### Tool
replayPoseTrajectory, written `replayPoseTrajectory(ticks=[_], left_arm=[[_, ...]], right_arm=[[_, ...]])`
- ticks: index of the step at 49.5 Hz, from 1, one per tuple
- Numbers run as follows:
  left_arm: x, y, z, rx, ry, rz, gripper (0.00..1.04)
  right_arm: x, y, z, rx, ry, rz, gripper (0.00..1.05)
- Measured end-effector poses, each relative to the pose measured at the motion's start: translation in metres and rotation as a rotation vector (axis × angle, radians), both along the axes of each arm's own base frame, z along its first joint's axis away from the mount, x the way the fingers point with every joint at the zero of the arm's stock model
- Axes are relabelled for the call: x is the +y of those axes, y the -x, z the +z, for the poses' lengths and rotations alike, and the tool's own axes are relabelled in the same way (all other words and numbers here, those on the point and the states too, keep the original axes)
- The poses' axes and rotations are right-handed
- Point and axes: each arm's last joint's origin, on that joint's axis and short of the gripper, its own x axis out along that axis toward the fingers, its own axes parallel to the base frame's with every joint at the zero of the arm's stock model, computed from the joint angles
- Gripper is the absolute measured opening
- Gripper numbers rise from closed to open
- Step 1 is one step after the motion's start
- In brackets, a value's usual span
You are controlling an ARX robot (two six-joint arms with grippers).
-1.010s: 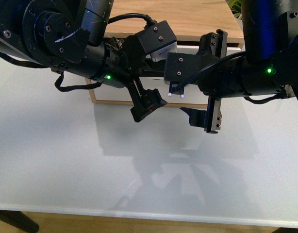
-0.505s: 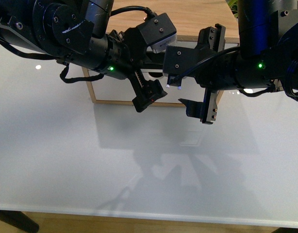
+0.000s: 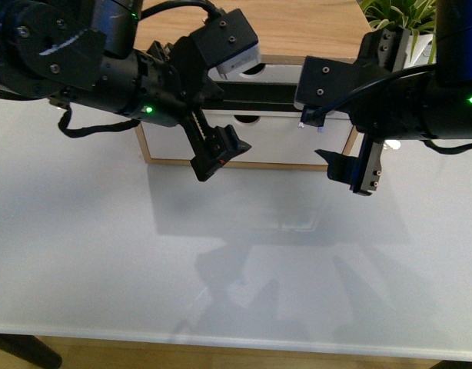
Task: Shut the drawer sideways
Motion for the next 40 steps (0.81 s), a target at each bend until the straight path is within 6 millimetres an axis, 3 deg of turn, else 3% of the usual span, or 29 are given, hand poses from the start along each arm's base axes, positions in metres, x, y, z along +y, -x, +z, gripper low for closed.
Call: replayPoseTrajectory(ticks=[14, 18, 23, 27, 30, 32, 37, 40], left_arm=[[0.036, 0.033, 0.046, -0.096, 0.125, 0.098, 0.96], [0.058, 0.049, 0.068, -0.140, 0.210, 0.179, 0.96], [0.095, 0.083, 0.098, -0.161, 0.391, 0.335, 0.96], [0.102, 0.088, 0.107, -0.144, 0.455, 0.382, 0.96], [0.102, 0.090, 0.103, -0.111, 0.471, 0.403, 0.96], [0.099, 0.094, 0.099, -0.211, 0.499, 0.600, 0.87], [0.110, 0.115, 0.094, -0.355, 0.552, 0.898, 0.69], [0.116, 0.126, 0.094, -0.375, 0.565, 0.958, 0.60]], right_arm=[[-0.014, 0.042, 0.038, -0.088, -0.120, -0.032, 0.96], [-0.022, 0.064, 0.055, -0.118, -0.221, -0.072, 0.96], [-0.041, 0.108, 0.079, -0.164, -0.413, -0.187, 0.96], [-0.056, 0.139, 0.091, -0.204, -0.577, -0.325, 0.96], [-0.063, 0.152, 0.096, -0.321, -0.781, -0.523, 0.84], [-0.070, 0.161, 0.094, -0.344, -0.937, -0.644, 0.74], [-0.079, 0.176, 0.086, -0.303, -1.072, -0.710, 0.56], [-0.083, 0.183, 0.083, -0.292, -1.107, -0.721, 0.48]])
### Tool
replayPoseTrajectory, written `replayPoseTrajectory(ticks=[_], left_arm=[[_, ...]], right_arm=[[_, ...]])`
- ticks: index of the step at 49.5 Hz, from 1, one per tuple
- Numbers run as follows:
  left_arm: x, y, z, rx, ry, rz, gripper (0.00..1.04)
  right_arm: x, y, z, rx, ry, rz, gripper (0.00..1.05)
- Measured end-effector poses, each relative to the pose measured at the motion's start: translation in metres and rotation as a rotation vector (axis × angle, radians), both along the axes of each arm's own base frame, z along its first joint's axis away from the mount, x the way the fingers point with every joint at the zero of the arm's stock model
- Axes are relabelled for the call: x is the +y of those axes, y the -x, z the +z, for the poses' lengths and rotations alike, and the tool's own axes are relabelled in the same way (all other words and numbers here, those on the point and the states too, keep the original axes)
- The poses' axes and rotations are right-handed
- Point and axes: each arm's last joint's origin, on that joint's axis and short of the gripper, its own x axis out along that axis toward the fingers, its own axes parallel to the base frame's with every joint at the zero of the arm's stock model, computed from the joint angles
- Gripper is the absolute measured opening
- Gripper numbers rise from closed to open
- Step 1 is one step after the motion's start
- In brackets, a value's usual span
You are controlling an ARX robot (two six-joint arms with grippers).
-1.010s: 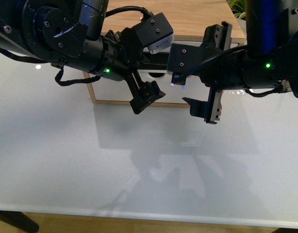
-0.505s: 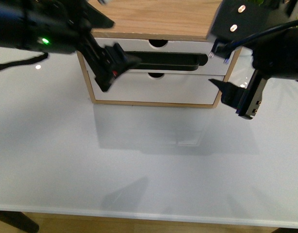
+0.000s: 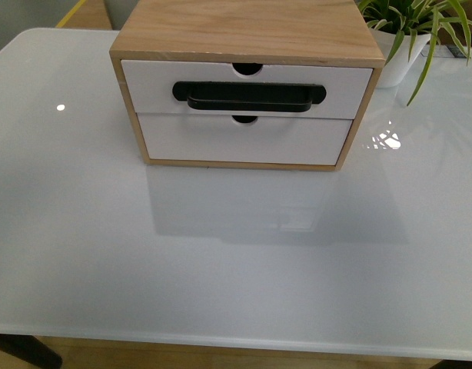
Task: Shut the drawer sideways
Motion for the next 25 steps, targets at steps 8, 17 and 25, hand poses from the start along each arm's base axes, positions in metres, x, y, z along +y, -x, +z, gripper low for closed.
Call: replayPoseTrajectory(ticks=[8, 17, 25], left_arm=[[0.013, 0.036, -0.006, 0.004, 0.021, 0.018, 0.29], [0.022, 0.068, -0.017, -0.002, 0.028, 0.013, 0.02], [0.034, 0.089, -0.020, 0.010, 0.029, 0.018, 0.02]], right_arm=[[-0.008, 0.019, -0.004, -0.001, -0.046, 0.012, 0.16], [-0.018, 0.037, -0.012, -0.020, -0.057, 0.019, 0.02], [-0.026, 0.049, -0.019, 0.003, -0.057, 0.001, 0.02]])
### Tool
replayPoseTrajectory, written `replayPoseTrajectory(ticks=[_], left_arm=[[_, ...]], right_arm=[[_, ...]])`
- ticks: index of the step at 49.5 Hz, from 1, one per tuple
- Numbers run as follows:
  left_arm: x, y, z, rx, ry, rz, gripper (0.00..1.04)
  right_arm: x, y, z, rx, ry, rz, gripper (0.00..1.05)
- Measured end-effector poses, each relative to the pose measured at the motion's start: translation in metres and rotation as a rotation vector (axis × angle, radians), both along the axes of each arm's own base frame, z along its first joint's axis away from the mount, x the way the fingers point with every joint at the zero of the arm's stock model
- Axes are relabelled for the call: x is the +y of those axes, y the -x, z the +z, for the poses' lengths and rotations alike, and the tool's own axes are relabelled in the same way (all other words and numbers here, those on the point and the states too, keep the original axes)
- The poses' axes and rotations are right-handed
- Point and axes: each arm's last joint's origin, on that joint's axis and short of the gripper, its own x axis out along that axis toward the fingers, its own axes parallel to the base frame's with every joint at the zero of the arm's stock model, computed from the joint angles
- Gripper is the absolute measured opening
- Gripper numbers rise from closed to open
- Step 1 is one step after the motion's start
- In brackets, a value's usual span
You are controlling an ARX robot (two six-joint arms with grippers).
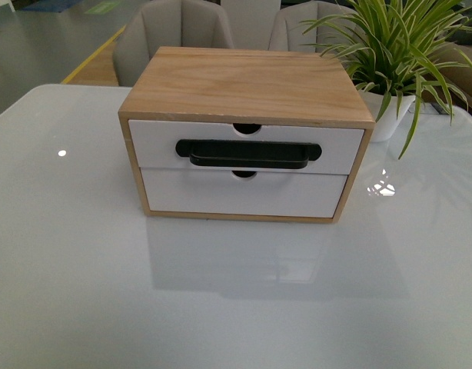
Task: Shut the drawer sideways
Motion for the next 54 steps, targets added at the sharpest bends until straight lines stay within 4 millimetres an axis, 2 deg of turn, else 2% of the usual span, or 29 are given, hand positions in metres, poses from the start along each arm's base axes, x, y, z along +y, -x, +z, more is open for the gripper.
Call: replayPoseTrajectory(ticks=[26, 39, 54], left_arm=[[0.001, 0.046, 0.004, -0.011, 0.000, 0.000, 0.02], [0.002, 0.061, 0.009, -0.029, 0.000, 0.000, 0.02], [0.002, 0.069, 0.011, -0.033, 0.000, 0.000, 0.02]], right_arm=[[0.000, 0.026, 0.011, -0.035, 0.000, -0.001, 0.02], [0.000, 0.035, 0.011, -0.038, 0.000, -0.001, 0.02], [0.000, 0.040, 0.011, -0.037, 0.000, -0.001, 0.02]])
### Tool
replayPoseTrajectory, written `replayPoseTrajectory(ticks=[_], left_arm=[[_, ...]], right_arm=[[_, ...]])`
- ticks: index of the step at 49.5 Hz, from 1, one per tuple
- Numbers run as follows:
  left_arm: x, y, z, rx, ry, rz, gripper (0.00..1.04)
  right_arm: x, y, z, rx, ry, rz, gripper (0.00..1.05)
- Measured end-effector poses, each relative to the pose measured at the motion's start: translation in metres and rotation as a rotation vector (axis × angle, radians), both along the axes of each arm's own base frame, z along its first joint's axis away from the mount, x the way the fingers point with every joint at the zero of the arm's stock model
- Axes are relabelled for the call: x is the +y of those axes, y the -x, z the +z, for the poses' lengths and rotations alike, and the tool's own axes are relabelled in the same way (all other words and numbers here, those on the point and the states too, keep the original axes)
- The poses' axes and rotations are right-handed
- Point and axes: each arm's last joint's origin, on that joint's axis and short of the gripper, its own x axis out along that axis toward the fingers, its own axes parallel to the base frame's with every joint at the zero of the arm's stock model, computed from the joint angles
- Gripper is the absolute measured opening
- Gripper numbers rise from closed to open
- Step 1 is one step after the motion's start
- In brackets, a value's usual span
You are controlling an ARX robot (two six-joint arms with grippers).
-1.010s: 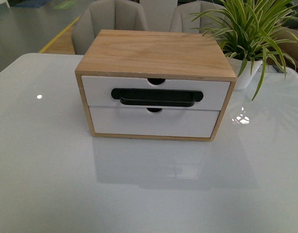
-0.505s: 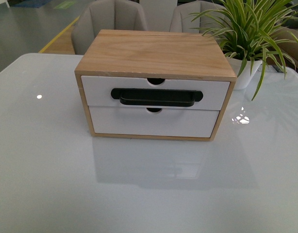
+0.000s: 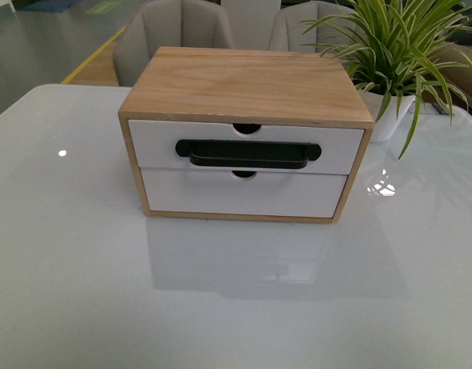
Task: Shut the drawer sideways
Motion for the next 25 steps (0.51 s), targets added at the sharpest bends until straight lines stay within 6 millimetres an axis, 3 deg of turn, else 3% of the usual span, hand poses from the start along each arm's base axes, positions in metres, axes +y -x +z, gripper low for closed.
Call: replayPoseTrajectory(ticks=[8, 25], left_arm=[[0.000, 0.004, 0.000, 0.001, 0.000, 0.000, 0.02], [0.000, 0.018, -0.005, 0.034, 0.000, 0.000, 0.02]], right_arm=[[0.000, 0.011, -0.003, 0.008, 0.000, 0.001, 0.02], [0.000, 0.012, -0.003, 0.005, 0.000, 0.000, 0.02]])
